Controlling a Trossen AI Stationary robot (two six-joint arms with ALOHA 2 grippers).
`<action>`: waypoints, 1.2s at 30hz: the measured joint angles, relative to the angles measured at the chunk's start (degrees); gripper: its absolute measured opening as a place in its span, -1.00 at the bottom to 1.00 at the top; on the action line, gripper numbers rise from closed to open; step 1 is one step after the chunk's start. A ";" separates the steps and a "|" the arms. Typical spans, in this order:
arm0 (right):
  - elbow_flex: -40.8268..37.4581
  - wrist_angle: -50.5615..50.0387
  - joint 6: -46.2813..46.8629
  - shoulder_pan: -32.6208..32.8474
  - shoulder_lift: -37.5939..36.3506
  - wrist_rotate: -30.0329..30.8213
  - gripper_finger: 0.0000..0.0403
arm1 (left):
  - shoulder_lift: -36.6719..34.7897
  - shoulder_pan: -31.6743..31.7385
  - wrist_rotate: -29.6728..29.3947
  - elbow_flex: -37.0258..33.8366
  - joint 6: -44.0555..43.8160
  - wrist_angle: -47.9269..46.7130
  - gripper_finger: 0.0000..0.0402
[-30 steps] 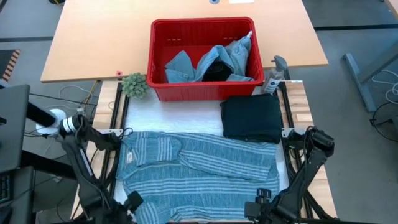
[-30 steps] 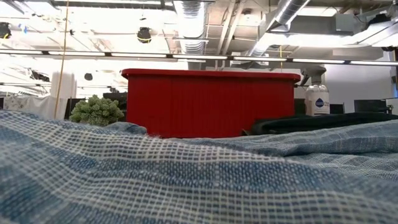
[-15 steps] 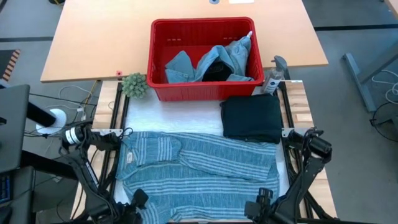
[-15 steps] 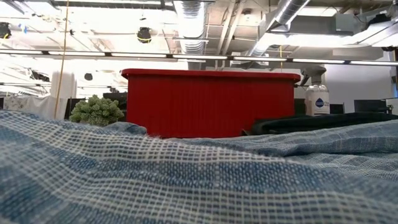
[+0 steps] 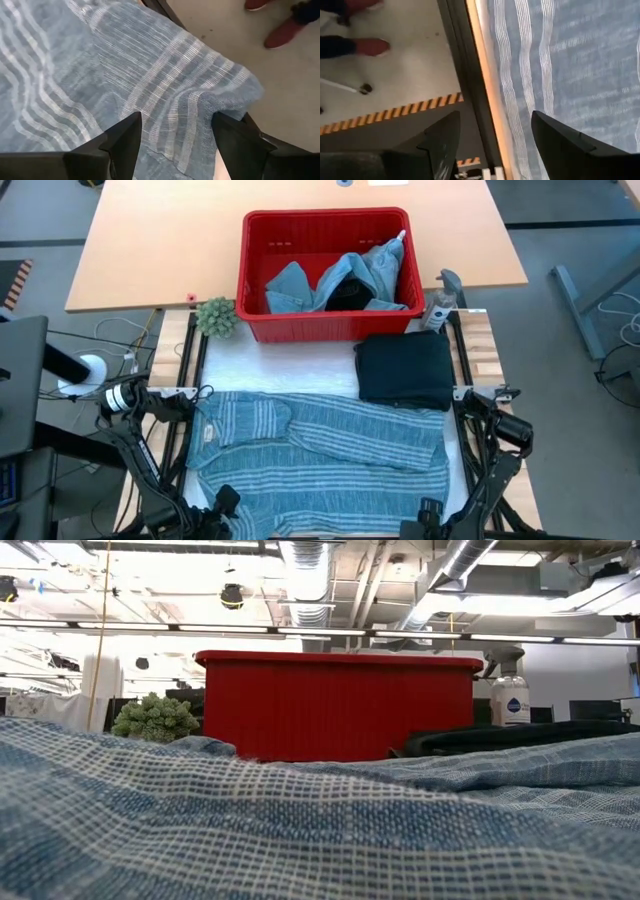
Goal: Fold Laundry from Bin
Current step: Fold the blue polo shirt
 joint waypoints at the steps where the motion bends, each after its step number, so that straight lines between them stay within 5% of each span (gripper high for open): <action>1: 0.00 -0.63 0.04 0.20 0.27 -0.17 0.35 | 0.00 0.10 -0.52 0.00 0.01 0.04 0.15; 13: -0.04 -1.44 0.16 0.91 2.99 -2.04 0.24 | -0.02 1.42 -1.50 -0.04 -0.56 0.41 0.15; 22: -0.04 -1.47 0.39 0.08 3.07 -4.58 -0.64 | -0.06 1.50 0.18 -0.04 -0.63 0.39 0.08; 26: -0.04 -1.42 0.40 -1.58 3.07 -5.32 -0.92 | -0.07 2.15 0.17 -0.04 -1.90 0.35 -0.08; 36: 0.64 -2.52 -4.26 -5.31 2.53 -7.72 -0.93 | -0.09 3.04 1.22 -0.06 -6.72 0.00 -0.94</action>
